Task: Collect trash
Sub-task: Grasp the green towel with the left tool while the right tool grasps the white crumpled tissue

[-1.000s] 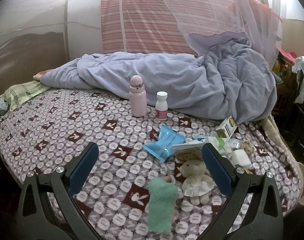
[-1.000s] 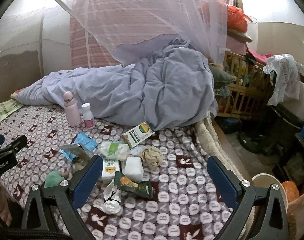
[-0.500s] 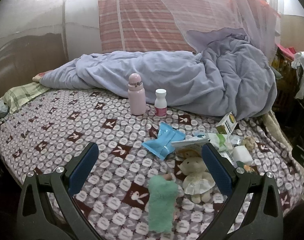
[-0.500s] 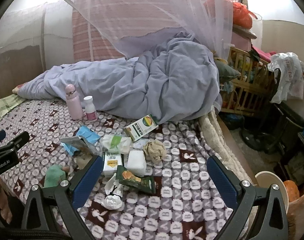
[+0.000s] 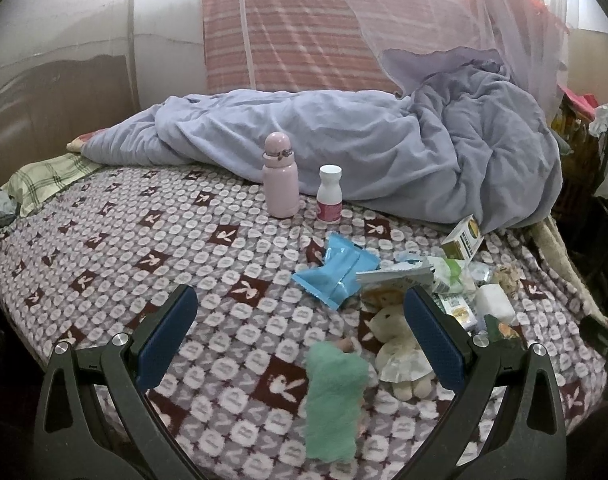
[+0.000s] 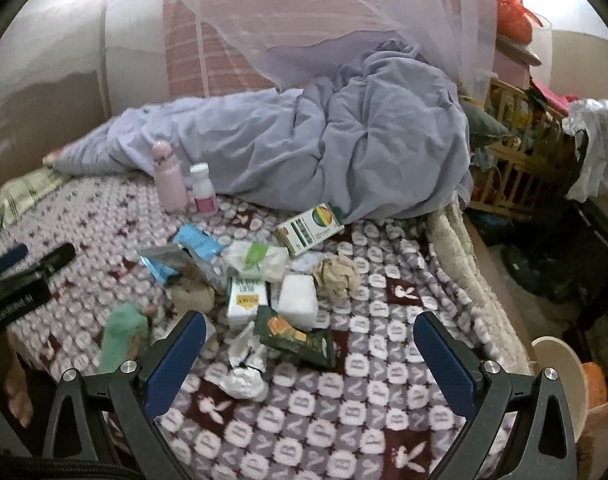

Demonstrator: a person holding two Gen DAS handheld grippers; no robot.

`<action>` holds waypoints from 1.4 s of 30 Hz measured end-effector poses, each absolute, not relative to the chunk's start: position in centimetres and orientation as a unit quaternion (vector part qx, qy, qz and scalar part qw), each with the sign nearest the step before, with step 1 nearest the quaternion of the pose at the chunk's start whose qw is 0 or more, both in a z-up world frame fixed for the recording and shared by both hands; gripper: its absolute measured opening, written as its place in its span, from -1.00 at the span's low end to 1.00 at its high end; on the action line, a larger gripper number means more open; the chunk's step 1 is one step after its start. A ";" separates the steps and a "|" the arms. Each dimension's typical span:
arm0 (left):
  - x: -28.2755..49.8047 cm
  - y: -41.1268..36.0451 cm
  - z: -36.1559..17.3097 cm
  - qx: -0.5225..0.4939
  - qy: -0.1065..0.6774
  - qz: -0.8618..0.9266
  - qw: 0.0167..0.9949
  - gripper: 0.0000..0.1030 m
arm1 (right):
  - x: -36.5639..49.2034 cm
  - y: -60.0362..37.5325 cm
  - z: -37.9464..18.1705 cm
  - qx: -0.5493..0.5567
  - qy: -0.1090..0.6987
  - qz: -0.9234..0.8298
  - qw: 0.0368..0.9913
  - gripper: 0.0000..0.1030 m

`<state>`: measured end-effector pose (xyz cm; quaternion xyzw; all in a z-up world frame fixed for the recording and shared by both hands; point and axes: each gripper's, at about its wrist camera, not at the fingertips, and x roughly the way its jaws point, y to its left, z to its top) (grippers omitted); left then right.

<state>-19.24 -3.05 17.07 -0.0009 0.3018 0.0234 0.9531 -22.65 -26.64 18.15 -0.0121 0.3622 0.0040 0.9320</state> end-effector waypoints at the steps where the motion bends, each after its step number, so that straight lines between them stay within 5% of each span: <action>1: -19.2 -2.8 17.1 0.001 0.304 0.020 0.953 0.99 | -22.6 -26.5 18.0 -0.021 0.366 0.001 0.930 1.00; 20: -19.2 -0.5 11.4 0.017 0.421 -0.039 0.906 0.99 | -22.3 -27.1 12.1 0.020 0.464 0.070 0.883 0.99; 24: -18.5 -1.5 9.6 0.014 0.449 -0.061 0.891 0.99 | -21.8 -26.2 10.2 0.017 0.484 0.089 0.870 0.56; 29: -17.4 -3.2 8.0 0.021 0.464 -0.084 0.882 0.96 | -20.5 -25.7 8.5 0.054 0.500 0.115 0.857 0.27; 35: -15.8 -4.2 6.1 0.035 0.486 -0.091 0.869 0.40 | -17.9 -24.6 6.8 0.079 0.515 0.129 0.844 0.15; 38: -15.2 -4.2 5.2 0.027 0.505 -0.100 0.857 -0.17 | -16.7 -24.1 5.5 0.084 0.531 0.131 0.833 -0.07; 42: -15.4 -4.8 5.3 0.029 0.511 -0.109 0.852 -0.38 | -16.7 -23.8 4.8 0.074 0.533 0.134 0.832 -0.41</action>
